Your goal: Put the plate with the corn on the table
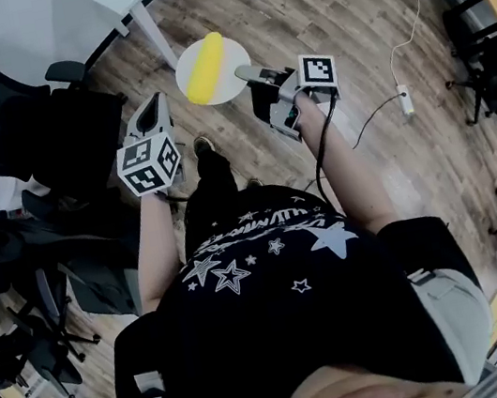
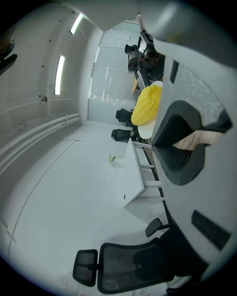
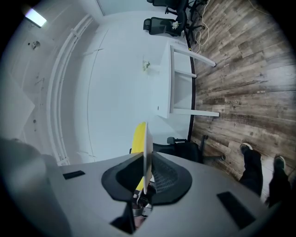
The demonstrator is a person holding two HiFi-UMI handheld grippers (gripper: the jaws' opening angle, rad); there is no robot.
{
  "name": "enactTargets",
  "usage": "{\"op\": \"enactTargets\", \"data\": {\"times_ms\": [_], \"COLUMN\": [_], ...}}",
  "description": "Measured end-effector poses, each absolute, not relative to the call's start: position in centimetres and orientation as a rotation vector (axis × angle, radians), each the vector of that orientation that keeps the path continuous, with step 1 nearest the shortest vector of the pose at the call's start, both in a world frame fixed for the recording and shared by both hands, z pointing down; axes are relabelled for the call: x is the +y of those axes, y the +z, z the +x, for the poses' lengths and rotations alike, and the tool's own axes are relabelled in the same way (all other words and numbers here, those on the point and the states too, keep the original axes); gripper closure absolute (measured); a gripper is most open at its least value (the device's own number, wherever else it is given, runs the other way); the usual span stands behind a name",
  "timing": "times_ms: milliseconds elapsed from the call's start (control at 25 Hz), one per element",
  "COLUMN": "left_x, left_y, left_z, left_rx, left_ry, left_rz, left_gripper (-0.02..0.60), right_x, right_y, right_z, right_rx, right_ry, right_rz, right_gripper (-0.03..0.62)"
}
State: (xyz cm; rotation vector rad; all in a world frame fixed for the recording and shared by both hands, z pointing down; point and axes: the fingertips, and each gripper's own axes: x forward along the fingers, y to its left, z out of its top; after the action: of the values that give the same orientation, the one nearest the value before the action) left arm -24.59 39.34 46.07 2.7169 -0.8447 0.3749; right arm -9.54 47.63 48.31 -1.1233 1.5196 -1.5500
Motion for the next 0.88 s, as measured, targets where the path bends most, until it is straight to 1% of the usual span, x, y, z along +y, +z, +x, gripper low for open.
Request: {"op": "enactTargets", "data": {"times_ms": [360, 640, 880], "left_x": [32.4, 22.4, 15.8], "left_y": [47.5, 47.4, 46.6], "left_z": [-21.6, -17.0, -15.3], "left_rx": [-0.8, -0.755, -0.763], "left_ry": [0.389, 0.391, 0.37], "left_rz": [2.712, 2.737, 2.748], "left_gripper": [0.575, 0.575, 0.575], "right_x": [41.9, 32.1, 26.1], "right_y": [49.2, 48.6, 47.3], "right_z": [-6.5, -2.3, -0.3], "right_rx": [1.507, 1.517, 1.545], "right_ry": [-1.551, -1.523, -1.484], "right_rz": [-1.171, -1.176, -1.184], "right_gripper": [0.556, 0.556, 0.556]}}
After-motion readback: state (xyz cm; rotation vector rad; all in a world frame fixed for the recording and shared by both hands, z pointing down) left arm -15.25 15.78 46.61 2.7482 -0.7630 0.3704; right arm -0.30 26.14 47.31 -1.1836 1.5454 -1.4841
